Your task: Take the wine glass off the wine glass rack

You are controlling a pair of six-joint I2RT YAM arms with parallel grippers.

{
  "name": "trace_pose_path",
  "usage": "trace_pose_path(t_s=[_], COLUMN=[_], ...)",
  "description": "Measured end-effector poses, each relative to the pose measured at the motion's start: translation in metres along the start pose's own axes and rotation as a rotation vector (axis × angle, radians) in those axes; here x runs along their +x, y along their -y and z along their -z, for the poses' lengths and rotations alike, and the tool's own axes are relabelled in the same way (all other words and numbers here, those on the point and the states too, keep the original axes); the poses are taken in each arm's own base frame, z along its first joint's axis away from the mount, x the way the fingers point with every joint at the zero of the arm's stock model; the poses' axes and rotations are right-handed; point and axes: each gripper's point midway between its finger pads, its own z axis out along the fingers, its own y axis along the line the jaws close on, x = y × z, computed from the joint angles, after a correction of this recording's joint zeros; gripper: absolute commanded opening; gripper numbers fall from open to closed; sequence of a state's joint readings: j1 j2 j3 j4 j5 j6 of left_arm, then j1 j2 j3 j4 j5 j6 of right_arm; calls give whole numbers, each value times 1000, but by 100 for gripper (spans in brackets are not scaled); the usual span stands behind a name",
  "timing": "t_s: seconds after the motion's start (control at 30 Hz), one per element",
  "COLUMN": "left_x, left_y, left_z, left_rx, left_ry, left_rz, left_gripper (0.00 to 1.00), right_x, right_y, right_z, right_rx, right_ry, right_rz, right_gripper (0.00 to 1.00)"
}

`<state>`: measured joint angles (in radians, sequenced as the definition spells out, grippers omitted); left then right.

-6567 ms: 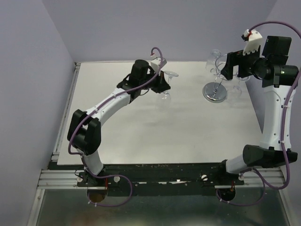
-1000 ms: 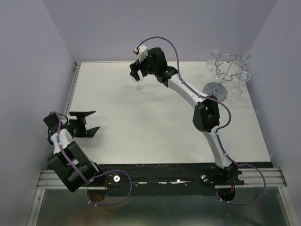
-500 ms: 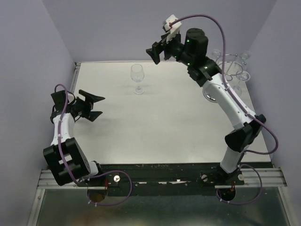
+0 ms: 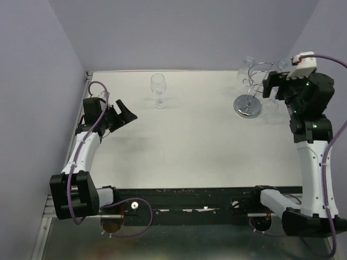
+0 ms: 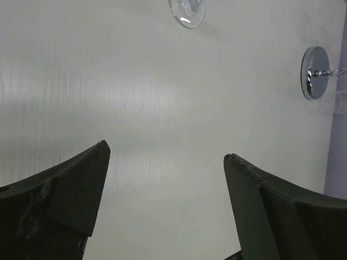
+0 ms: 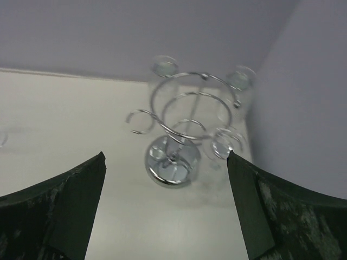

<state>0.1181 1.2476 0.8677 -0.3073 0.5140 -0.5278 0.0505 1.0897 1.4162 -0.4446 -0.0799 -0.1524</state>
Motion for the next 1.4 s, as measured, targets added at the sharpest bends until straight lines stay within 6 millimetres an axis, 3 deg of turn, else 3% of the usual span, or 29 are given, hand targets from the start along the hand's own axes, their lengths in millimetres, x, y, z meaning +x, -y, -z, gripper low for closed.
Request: trace_pose_path(t_s=[0.07,0.13,0.23,0.4,0.57,0.7,0.87,1.07,1.27,1.33,1.4], left_x=[2,1,5,7,-8,-28,-49,-49,-93,-105,-112], left_y=[0,5,13,34,63,87,111,149,195,204,209], left_z=[-2,-4,-7,-10,1,21,40,52,65,64,62], left_rx=[-3,5,22,67,124,166,207,310,363,366,369], left_ry=[10,19,12,8,76,159,236,228,299,316,323], left_rz=[-24,-58,-110,-199,-295,-375,-442,-486,-641,-676,-691], left_gripper=[99,99,99,99,99,99,99,99,99,99,99], right_x=[23,42,68,96,126,141,157,162,153,142,114], right_y=[49,82,110,117,118,108,111,112,135,139,144], right_z=[22,38,54,62,63,53,29,14,-7,-11,-15], right_rx=[150,254,316,279,216,126,14,-97,-225,-263,-295], right_ry=[-44,-80,-145,-199,-233,-250,-261,-213,-159,-144,-107], right_rz=[-51,-98,-156,-224,-264,-258,-247,-168,-226,-266,-287], right_gripper=[100,100,100,100,100,100,100,100,100,100,100])
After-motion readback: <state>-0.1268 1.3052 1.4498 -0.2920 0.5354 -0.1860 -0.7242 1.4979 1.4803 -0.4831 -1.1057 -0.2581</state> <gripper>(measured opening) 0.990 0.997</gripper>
